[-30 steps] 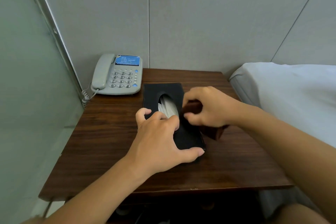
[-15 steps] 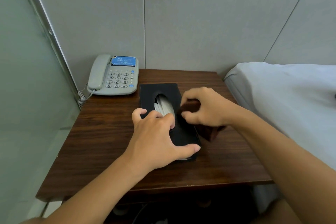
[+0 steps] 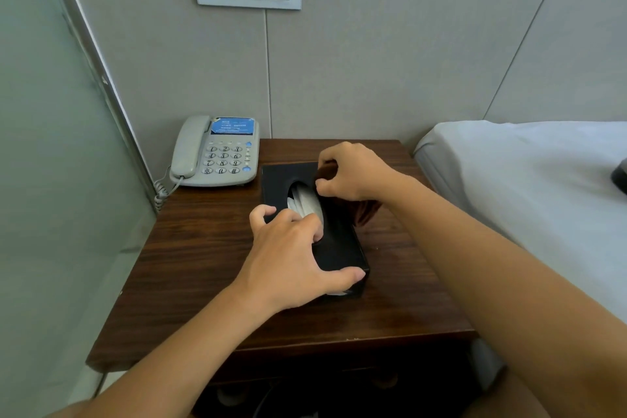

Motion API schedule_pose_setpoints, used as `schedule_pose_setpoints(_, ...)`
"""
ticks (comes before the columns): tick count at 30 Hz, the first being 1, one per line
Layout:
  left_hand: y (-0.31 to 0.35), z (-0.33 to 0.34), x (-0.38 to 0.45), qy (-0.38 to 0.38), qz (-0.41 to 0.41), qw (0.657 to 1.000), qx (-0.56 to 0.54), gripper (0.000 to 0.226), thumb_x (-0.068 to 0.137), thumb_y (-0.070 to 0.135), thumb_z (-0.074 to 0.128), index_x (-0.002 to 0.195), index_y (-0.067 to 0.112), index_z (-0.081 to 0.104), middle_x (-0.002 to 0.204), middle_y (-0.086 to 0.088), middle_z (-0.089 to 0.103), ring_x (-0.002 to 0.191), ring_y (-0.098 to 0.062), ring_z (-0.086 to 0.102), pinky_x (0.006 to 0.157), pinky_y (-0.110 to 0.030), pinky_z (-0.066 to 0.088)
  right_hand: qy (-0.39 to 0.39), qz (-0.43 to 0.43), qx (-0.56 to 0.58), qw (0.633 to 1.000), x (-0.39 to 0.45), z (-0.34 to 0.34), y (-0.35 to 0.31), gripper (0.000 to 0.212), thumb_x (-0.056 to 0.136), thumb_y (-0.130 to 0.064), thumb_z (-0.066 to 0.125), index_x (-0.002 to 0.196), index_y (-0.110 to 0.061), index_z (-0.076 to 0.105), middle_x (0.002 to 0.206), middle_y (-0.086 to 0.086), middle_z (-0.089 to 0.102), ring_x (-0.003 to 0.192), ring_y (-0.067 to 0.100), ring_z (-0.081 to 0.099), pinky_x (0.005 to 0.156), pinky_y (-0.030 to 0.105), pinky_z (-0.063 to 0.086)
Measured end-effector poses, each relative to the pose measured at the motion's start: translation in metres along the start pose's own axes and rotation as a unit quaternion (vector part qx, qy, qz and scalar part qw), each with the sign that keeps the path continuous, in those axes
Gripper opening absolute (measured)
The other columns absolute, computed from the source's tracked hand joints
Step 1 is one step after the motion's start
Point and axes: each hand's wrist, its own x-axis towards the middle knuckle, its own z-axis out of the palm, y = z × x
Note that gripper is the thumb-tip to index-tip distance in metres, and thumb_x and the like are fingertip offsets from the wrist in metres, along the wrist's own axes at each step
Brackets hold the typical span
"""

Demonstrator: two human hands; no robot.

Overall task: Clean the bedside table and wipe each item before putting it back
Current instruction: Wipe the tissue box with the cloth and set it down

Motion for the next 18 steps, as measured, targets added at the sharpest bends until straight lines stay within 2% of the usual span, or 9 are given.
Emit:
schedule_pose_setpoints(4,-0.007,0.004,-0.001,0.012,0.018,0.998,-0.057,0.075,0.059,0.094,0.060,0.097,0.030,0.064,0.100,0.017,0.052,0.099,0.005,0.020,0.114,-0.040,0.022,0.056,0.029,0.018,0.998,-0.013,-0.005,0.004,0.016,0.082,-0.039,0.074,0.093,-0.029,0.070,0.088,-0.010,0.068,0.086,0.016,0.066,0.073,0.035,0.058)
schedule_pose_setpoints(6,-0.013,0.008,-0.004,0.047,0.015,0.989,-0.137,0.066,0.057,0.091,0.061,0.092,0.034,0.062,0.097,0.019,0.053,0.110,0.011,0.026,0.106,-0.039,0.031,0.116,0.044,0.071,0.990,-0.030,-0.020,0.010,0.014,0.083,-0.038,0.075,0.093,-0.029,0.072,0.087,-0.010,0.072,0.082,0.011,0.068,0.073,0.031,0.058)
schedule_pose_setpoints(8,-0.020,0.016,-0.008,0.071,0.001,0.974,-0.217,0.055,0.062,0.083,0.066,0.092,0.038,0.060,0.096,0.018,0.058,0.115,0.005,0.039,0.101,-0.040,0.039,0.151,0.044,0.123,0.980,-0.051,-0.038,0.013,0.009,0.084,-0.035,0.075,0.091,-0.029,0.073,0.083,-0.011,0.073,0.079,0.006,0.069,0.072,0.026,0.056)
schedule_pose_setpoints(10,-0.026,0.023,-0.011,0.086,-0.005,0.958,-0.272,0.055,0.066,0.083,0.066,0.096,0.038,0.061,0.096,0.016,0.061,0.112,-0.010,0.050,0.098,-0.042,0.044,0.159,0.035,0.139,0.977,-0.069,-0.050,0.013,0.006,0.084,-0.033,0.076,0.089,-0.030,0.073,0.079,-0.013,0.072,0.077,0.003,0.069,0.068,0.019,0.053)
schedule_pose_setpoints(12,-0.030,0.024,-0.013,0.097,-0.003,0.945,-0.311,0.060,0.070,0.087,0.062,0.100,0.035,0.063,0.098,0.014,0.062,0.107,-0.017,0.056,0.095,-0.044,0.047,0.157,0.024,0.137,0.978,-0.084,-0.054,0.011,0.007,0.084,-0.033,0.077,0.088,-0.031,0.072,0.077,-0.018,0.071,0.077,-0.001,0.068,0.065,0.013,0.051)
schedule_pose_setpoints(14,-0.031,0.023,-0.015,0.103,-0.006,0.931,-0.350,0.064,0.075,0.083,0.063,0.101,0.025,0.064,0.096,0.008,0.065,0.099,-0.022,0.060,0.088,-0.044,0.052,0.152,0.014,0.137,0.979,-0.095,-0.052,0.007,0.007,0.083,-0.032,0.078,0.087,-0.033,0.072,0.079,-0.025,0.070,0.078,-0.004,0.068,0.064,0.008,0.048)
schedule_pose_setpoints(16,-0.032,0.018,-0.018,0.096,-0.014,0.925,-0.367,0.062,0.077,0.075,0.066,0.101,0.018,0.063,0.094,0.005,0.067,0.093,-0.022,0.064,0.081,-0.038,0.054,0.137,-0.002,0.132,0.982,-0.103,-0.045,0.002,0.008,0.083,-0.033,0.079,0.088,-0.034,0.072,0.083,-0.025,0.070,0.081,-0.003,0.068,0.066,0.010,0.050)
schedule_pose_setpoints(18,-0.034,0.012,-0.019,0.086,-0.019,0.927,-0.365,0.067,0.076,0.081,0.063,0.103,0.020,0.061,0.097,0.007,0.068,0.095,-0.021,0.066,0.081,-0.030,0.053,0.118,-0.016,0.133,0.984,-0.107,-0.035,-0.005,0.011,0.082,-0.038,0.077,0.091,-0.036,0.072,0.087,-0.018,0.071,0.083,0.001,0.068,0.071,0.019,0.054)
